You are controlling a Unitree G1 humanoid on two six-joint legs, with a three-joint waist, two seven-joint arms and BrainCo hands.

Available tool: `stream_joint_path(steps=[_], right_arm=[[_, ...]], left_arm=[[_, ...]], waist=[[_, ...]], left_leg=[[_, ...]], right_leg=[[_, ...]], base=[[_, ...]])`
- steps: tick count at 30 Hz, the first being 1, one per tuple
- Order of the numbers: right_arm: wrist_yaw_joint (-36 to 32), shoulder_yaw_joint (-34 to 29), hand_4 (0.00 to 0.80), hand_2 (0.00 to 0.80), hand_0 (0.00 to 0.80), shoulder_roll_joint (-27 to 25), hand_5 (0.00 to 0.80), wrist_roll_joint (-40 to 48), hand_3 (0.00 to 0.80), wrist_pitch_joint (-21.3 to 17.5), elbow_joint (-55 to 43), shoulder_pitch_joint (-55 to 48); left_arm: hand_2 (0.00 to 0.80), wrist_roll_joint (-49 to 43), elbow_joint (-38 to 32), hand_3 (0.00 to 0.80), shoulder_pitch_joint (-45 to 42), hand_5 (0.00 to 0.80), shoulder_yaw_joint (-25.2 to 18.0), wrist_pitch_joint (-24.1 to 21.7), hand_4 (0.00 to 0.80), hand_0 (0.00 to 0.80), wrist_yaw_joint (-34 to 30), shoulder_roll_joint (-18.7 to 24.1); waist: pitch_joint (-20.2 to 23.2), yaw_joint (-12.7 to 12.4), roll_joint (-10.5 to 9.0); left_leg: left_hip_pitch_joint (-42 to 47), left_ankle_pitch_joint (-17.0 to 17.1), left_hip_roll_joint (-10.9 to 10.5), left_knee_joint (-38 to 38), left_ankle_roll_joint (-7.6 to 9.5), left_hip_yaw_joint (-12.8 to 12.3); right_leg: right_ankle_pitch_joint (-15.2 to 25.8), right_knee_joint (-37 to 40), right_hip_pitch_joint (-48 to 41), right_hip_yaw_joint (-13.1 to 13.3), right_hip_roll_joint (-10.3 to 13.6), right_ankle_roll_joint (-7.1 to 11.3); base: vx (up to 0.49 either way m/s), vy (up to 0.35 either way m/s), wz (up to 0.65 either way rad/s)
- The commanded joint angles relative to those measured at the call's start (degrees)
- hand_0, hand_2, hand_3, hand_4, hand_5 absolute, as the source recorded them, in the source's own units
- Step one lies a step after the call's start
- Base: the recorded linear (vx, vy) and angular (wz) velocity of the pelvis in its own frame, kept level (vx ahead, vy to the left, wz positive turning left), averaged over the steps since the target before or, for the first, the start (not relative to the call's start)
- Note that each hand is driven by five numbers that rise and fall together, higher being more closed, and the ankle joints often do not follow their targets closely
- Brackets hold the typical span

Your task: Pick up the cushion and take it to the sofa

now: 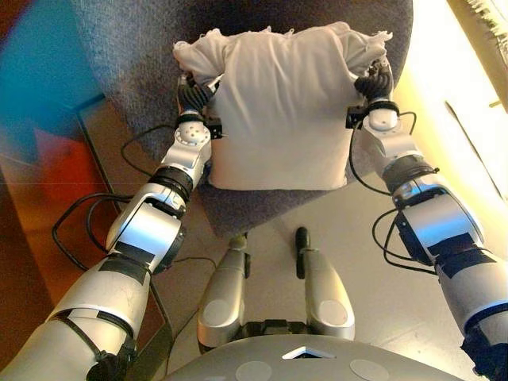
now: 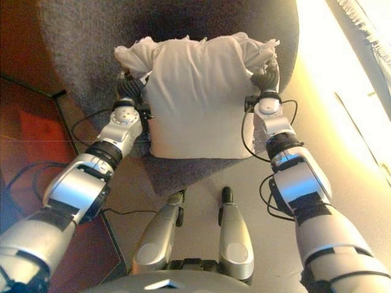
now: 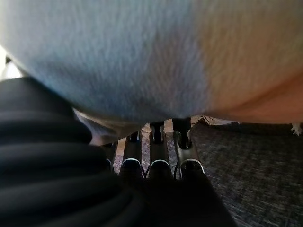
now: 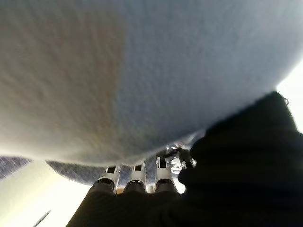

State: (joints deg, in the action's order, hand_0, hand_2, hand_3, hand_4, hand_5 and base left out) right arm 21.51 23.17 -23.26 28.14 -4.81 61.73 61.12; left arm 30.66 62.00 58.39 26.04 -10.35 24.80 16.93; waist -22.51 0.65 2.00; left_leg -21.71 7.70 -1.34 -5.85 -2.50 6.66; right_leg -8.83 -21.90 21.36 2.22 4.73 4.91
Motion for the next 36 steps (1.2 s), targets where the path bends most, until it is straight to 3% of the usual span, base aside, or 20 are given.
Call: stream_joint_path(steps=[1, 13, 23, 26, 36], right_arm=[[0.4, 2.3, 0.0, 0.0, 0.0, 0.2, 0.0, -3.2, 0.0, -4.0, -5.1, 6.0], [4.3, 0.1, 0.0, 0.0, 0.0, -3.8, 0.0, -5.4, 0.0, -6.5, -16.2, 1.2], [4.6, -2.7, 0.0, 0.0, 0.0, -5.7, 0.0, -8.5, 0.0, -8.7, -22.9, -1.8], [6.1, -4.9, 0.0, 0.0, 0.0, -6.0, 0.0, -11.5, 0.0, -10.5, -26.9, -4.5], [7.5, -8.8, 0.0, 0.0, 0.0, -7.1, 0.0, -14.1, 0.0, -12.0, -34.0, -7.4]], left_arm=[[0.0, -1.2, -3.1, 0.0, 5.6, 0.0, 2.0, -4.3, 0.0, 0.0, -0.3, -1.8], [0.0, -3.9, -13.8, 0.0, 0.1, 0.0, 1.4, -7.8, 0.0, 0.0, 1.3, 0.8], [0.0, -3.5, -16.1, 0.0, -2.6, 0.0, 0.5, -10.8, 0.0, 0.0, 2.4, 2.2], [0.0, -7.1, -20.5, 0.0, -4.4, 0.0, -2.5, -14.9, 0.0, 0.0, 5.7, 3.0], [0.0, -10.7, -27.8, 0.0, -6.1, 0.0, -10.0, -20.4, 0.0, 0.0, 9.3, 4.4]], waist=[[0.1, 0.0, 1.09], [0.7, -0.6, 1.09], [1.8, -0.9, 0.55], [2.1, -1.6, 0.11], [3.9, -2.9, -1.39]], left_leg=[[1.5, -7.9, 0.4, -3.3, -0.14, -0.3], [1.6, -9.3, -0.3, -4.5, 0.16, 0.3], [2.3, -10.1, -0.4, -4.9, 0.39, 1.2], [2.7, -10.5, -0.6, -5.2, 0.55, 1.6], [5.0, -11.4, -1.1, -5.2, 0.67, 2.9]], right_leg=[[1.5, 0.1, 1.9, 0.0, 0.9, -0.45], [0.5, -1.6, 2.3, -0.6, 0.9, -0.08], [-0.2, -2.7, 1.9, -0.8, 0.9, 0.42], [-0.6, -3.0, 1.4, -1.2, 1.1, 0.49], [-1.7, -2.6, -1.6, -2.6, 1.6, 0.39]], base=[[0.021, 0.037, 0.0], [0.022, 0.012, 0.01], [0.062, 0.009, 0.04], [0.075, -0.037, 0.09], [0.088, -0.029, 0.08]])
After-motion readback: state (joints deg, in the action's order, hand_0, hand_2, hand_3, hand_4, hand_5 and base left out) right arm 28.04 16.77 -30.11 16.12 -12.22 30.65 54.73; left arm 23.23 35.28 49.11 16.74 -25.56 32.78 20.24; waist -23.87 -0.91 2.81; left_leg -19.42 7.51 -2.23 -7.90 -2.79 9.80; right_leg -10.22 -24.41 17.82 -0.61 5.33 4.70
